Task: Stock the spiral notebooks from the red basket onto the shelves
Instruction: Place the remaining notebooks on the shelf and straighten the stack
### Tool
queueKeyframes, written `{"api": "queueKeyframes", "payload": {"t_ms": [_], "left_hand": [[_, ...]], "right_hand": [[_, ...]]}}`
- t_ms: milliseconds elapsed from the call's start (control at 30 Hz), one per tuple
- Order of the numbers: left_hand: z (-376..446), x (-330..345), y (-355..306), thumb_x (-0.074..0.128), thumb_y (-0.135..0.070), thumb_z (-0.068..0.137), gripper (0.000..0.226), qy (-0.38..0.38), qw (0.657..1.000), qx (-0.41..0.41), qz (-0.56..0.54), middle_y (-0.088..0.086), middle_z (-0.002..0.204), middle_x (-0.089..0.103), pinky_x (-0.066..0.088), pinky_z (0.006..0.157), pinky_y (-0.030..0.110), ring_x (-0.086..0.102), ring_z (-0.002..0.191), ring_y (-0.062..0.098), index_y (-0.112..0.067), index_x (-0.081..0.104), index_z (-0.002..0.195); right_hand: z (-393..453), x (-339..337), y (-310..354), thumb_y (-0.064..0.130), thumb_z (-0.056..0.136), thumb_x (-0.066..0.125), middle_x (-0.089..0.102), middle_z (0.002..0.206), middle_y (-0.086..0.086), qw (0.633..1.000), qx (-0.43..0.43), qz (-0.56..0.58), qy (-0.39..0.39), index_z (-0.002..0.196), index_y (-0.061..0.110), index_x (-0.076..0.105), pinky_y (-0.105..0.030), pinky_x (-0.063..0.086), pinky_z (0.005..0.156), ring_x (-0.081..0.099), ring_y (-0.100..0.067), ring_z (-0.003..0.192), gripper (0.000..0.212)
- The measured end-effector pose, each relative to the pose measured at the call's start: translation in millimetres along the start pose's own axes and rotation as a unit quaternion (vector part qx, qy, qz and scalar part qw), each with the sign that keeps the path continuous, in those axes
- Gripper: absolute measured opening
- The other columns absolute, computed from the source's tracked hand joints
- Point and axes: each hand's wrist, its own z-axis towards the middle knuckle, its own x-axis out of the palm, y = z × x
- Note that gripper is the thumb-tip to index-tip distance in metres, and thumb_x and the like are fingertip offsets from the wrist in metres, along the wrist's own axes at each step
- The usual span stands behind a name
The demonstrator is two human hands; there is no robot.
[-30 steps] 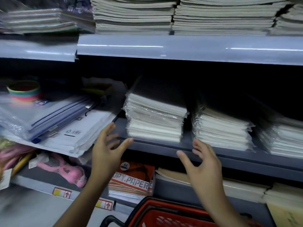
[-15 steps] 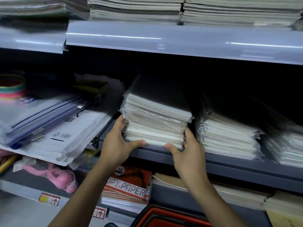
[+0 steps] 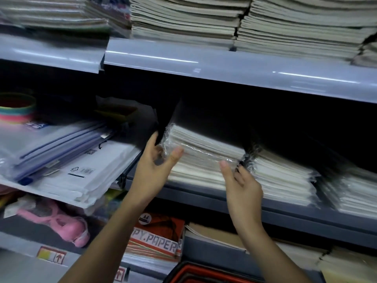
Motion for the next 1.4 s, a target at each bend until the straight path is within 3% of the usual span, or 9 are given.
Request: {"api": "queueKeyframes", "payload": {"t_ms": [100, 267, 367, 567, 867, 1033, 1133, 1267, 1400], "left_hand": [[7, 12, -6, 0.063, -0.059, 0.089, 0.057, -0.050, 0.998, 0.031, -0.020, -0.015, 0.126, 0.068, 0.049, 0.105, 0.034, 0.062, 0.117, 0.001, -0.034, 0.054, 0.139], [12, 17, -14, 0.067, -0.042, 0.093, 0.029, -0.100, 0.993, 0.047, -0.045, -0.013, 0.095, 0.078, 0.048, 0.074, 0.014, 0.067, 0.083, -0.009, -0.031, 0.071, 0.119], [14, 11, -17, 0.067, -0.042, 0.092, 0.033, -0.100, 0.994, 0.021, -0.039, -0.007, 0.101, 0.069, 0.051, 0.067, 0.038, 0.058, 0.103, 0.004, -0.027, 0.070, 0.122], [-4, 14, -22, 0.069, -0.049, 0.089, 0.078, -0.112, 0.986, 0.100, 0.071, -0.013, 0.160, 0.032, 0.033, 0.119, 0.038, 0.031, 0.146, 0.003, -0.035, 0.028, 0.154], [7, 25, -30, 0.060, -0.032, 0.099, 0.047, -0.156, 0.969, 0.144, 0.124, -0.003, 0.147, 0.053, 0.038, 0.115, 0.029, 0.044, 0.137, 0.004, -0.018, 0.052, 0.143], [-2, 22, -21, 0.063, -0.036, 0.096, 0.064, -0.112, 0.976, 0.145, 0.117, -0.010, 0.158, 0.038, 0.032, 0.119, 0.028, 0.032, 0.145, 0.000, -0.029, 0.035, 0.153], [-13, 15, 0, 0.075, -0.035, 0.086, 0.088, -0.093, 0.986, 0.090, 0.104, -0.012, 0.161, 0.031, 0.033, 0.120, 0.034, 0.030, 0.146, 0.004, -0.036, 0.021, 0.157], [-19, 19, 23, 0.081, -0.015, 0.081, 0.111, -0.071, 0.991, 0.037, 0.110, -0.003, 0.155, 0.041, 0.033, 0.091, -0.006, 0.036, 0.143, 0.006, -0.040, 0.006, 0.158], [-17, 22, 27, 0.081, -0.015, 0.081, 0.111, -0.092, 0.986, 0.039, 0.130, -0.001, 0.154, 0.044, 0.032, 0.091, -0.007, 0.039, 0.142, 0.006, -0.041, 0.005, 0.157]], "right_hand": [[9, 8, -9, 0.047, 0.090, 0.067, 0.048, 0.054, 0.002, 0.997, -0.047, -0.033, -0.054, 0.055, 0.017, 0.043, -0.020, 0.038, 0.061, 0.061, -0.019, 0.063, 0.052], [16, 16, -12, 0.039, 0.088, 0.075, 0.053, 0.046, -0.001, 0.989, -0.082, -0.047, -0.115, 0.052, 0.007, 0.047, -0.027, 0.042, 0.058, 0.066, -0.028, 0.065, 0.056], [14, 20, -9, 0.037, 0.088, 0.074, 0.035, 0.040, 0.007, 0.988, -0.096, -0.050, -0.114, 0.047, 0.022, 0.034, -0.021, 0.028, 0.049, 0.035, -0.011, 0.042, 0.060], [-1, 13, -5, 0.054, 0.086, 0.068, 0.062, 0.086, 0.033, 0.996, -0.041, 0.069, -0.040, 0.107, 0.039, 0.065, -0.005, 0.040, 0.087, 0.058, 0.012, 0.091, 0.026], [18, 22, 7, 0.049, 0.092, 0.064, 0.032, 0.046, 0.000, 0.983, -0.090, 0.014, -0.157, 0.065, 0.000, 0.065, -0.025, 0.036, 0.053, 0.031, -0.010, 0.047, 0.056], [15, 15, -8, 0.047, 0.090, 0.068, 0.062, 0.077, 0.025, 0.993, -0.077, 0.016, -0.082, 0.106, 0.020, 0.074, -0.017, 0.049, 0.083, 0.061, 0.006, 0.079, 0.031], [4, 10, -25, 0.038, 0.086, 0.076, 0.056, 0.116, 0.032, 0.996, -0.071, -0.046, 0.006, 0.138, 0.031, 0.054, -0.023, 0.043, 0.103, 0.056, 0.004, 0.116, 0.057], [11, 8, -28, 0.018, 0.085, 0.079, 0.066, 0.104, 0.021, 0.989, -0.088, -0.117, 0.005, 0.126, 0.023, 0.063, -0.021, 0.051, 0.095, 0.063, 0.006, 0.096, 0.045], [8, 9, -24, 0.021, 0.085, 0.079, 0.060, 0.091, 0.024, 0.986, -0.101, -0.131, -0.009, 0.128, 0.016, 0.063, -0.026, 0.054, 0.094, 0.061, 0.002, 0.088, 0.046]]}}
